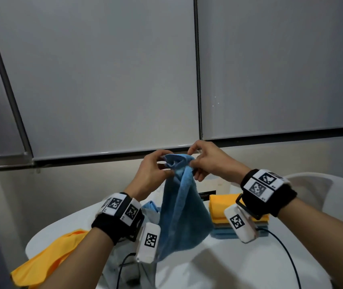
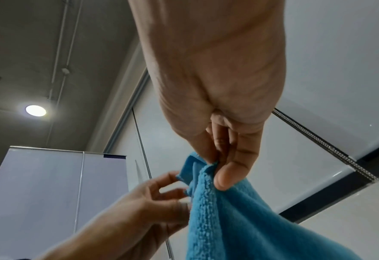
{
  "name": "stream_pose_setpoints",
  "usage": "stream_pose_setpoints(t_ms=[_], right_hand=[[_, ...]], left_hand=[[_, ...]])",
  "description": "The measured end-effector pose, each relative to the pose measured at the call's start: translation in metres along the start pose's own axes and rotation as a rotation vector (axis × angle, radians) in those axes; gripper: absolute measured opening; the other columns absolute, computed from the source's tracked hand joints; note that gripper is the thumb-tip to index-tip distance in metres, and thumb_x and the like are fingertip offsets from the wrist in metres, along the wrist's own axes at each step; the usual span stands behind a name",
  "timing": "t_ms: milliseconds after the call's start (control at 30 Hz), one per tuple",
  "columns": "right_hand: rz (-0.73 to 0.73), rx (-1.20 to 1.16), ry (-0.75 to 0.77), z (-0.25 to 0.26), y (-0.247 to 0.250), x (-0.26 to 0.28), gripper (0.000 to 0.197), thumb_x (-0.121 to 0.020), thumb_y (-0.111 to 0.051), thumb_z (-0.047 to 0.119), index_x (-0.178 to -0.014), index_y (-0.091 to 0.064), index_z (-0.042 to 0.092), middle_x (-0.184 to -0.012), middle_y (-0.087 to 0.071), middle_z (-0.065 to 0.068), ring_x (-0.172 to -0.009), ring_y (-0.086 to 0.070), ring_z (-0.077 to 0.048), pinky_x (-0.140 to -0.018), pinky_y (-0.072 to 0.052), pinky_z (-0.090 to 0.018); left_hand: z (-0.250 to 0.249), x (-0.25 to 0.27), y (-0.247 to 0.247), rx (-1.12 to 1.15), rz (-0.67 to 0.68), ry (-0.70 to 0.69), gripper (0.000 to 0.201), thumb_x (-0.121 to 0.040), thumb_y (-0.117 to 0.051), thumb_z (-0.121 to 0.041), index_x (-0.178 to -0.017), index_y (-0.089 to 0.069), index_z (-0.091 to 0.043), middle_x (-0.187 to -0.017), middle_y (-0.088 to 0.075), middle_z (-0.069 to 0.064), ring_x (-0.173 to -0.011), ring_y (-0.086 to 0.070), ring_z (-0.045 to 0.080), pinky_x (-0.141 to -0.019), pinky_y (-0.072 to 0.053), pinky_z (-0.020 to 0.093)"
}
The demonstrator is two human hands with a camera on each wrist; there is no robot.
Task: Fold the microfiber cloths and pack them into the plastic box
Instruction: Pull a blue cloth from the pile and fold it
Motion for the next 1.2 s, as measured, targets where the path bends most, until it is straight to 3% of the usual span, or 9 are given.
stream_pose_setpoints(t_ms=[167, 233, 300, 400, 533, 700, 900, 1033, 1200], right_hand=[[-0.054, -0.148, 0.003, 0.003, 0.018, 0.005, 0.034, -0.090, -0.054, -0.011, -0.114, -0.061, 0.013, -0.076, -0.068, -0.028, -0.057, -0.065, -0.032, -0.053, -0.059, -0.035], [-0.060, -0.228, -0.011, 0.002, 0.021, 0.006, 0.035, -0.090, -0.053, -0.011, -0.112, -0.068, 0.011, -0.085, -0.069, -0.032, -0.063, -0.068, -0.037, -0.057, -0.061, -0.036], [-0.039, -0.277, -0.019, 0.001, 0.020, 0.008, 0.031, -0.092, -0.052, -0.009, -0.111, -0.071, 0.006, -0.097, -0.071, -0.030, -0.073, -0.073, -0.038, -0.061, -0.063, -0.035], [-0.012, -0.285, -0.002, 0.005, 0.018, 0.009, 0.022, -0.094, -0.056, -0.005, -0.109, -0.071, 0.000, -0.102, -0.072, -0.023, -0.084, -0.075, -0.032, -0.065, -0.062, -0.031], [0.056, -0.186, 0.009, 0.006, 0.020, 0.009, 0.023, -0.086, -0.068, -0.005, -0.108, -0.068, -0.003, -0.098, -0.073, -0.024, -0.087, -0.075, -0.033, -0.074, -0.063, -0.035], [0.006, 0.332, 0.069, 0.013, 0.039, 0.009, 0.011, -0.079, -0.079, 0.018, -0.086, -0.074, 0.011, -0.071, -0.067, -0.006, -0.064, -0.059, -0.015, -0.057, -0.048, -0.030], [-0.020, 0.179, 0.175, 0.035, 0.062, 0.020, 0.021, -0.072, -0.069, 0.014, -0.065, -0.054, 0.001, -0.064, -0.046, -0.012, -0.064, -0.043, -0.018, -0.059, -0.030, -0.034], [-0.060, 0.109, 0.187, 0.040, 0.093, 0.030, 0.015, -0.077, -0.078, 0.004, -0.079, -0.063, 0.004, -0.075, -0.065, -0.014, -0.068, -0.060, -0.017, -0.062, -0.046, -0.031], [-0.010, 0.357, 0.101, 0.025, 0.118, 0.028, 0.019, -0.075, -0.086, 0.016, -0.088, -0.074, 0.009, -0.089, -0.075, -0.013, -0.074, -0.067, -0.015, -0.067, -0.055, -0.033]], left_hand=[[0.008, -0.006, 0.018, -0.470, -0.203, -0.017, 0.038, -0.083, -0.069, -0.004, -0.115, -0.058, -0.021, -0.122, -0.058, -0.003, -0.107, -0.059, 0.012, -0.085, -0.053, 0.029], [-0.004, -0.002, 0.011, -0.383, -0.216, -0.078, 0.018, -0.090, -0.065, -0.016, -0.107, -0.062, -0.021, -0.114, -0.064, -0.005, -0.101, -0.061, 0.011, -0.088, -0.056, 0.036], [-0.015, 0.004, -0.008, -0.171, -0.102, -0.065, 0.017, -0.095, -0.064, -0.036, -0.101, -0.069, -0.022, -0.101, -0.071, -0.006, -0.093, -0.068, 0.011, -0.082, -0.060, 0.041], [-0.025, 0.011, -0.043, -0.111, 0.123, -0.039, 0.037, -0.087, -0.070, -0.052, -0.112, -0.067, -0.025, -0.107, -0.071, -0.007, -0.096, -0.069, 0.007, -0.082, -0.060, 0.033], [-0.026, 0.004, -0.048, -0.334, 0.125, -0.091, 0.033, -0.086, -0.070, -0.019, -0.118, -0.065, -0.025, -0.104, -0.070, -0.005, -0.091, -0.069, 0.008, -0.082, -0.060, 0.037], [-0.044, -0.003, -0.041, -0.424, 0.146, -0.159, 0.028, -0.089, -0.058, -0.009, -0.104, -0.075, -0.025, -0.088, -0.073, -0.007, -0.083, -0.067, 0.007, -0.076, -0.056, 0.028], [-0.058, -0.012, -0.020, -0.602, 0.153, -0.171, 0.016, -0.077, -0.061, -0.005, -0.075, -0.067, -0.020, -0.062, -0.058, -0.006, -0.058, -0.051, 0.011, -0.059, -0.043, 0.030], [-0.065, -0.012, 0.010, -0.589, 0.154, -0.120, 0.019, -0.082, -0.063, -0.004, -0.085, -0.075, -0.018, -0.074, -0.073, 0.000, -0.066, -0.064, 0.012, -0.064, -0.054, 0.035], [-0.067, -0.008, 0.034, -0.566, 0.194, -0.106, 0.008, -0.083, -0.076, -0.017, -0.088, -0.076, -0.023, -0.082, -0.076, -0.003, -0.084, -0.072, 0.022, -0.080, -0.058, 0.044]])
Point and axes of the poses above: each hand's wrist, its own x-axis away from the middle knuckle, its own y-axis out of the back of the hand, z = x × y, the point moved 10 cm from there along -x, towards the middle knuckle
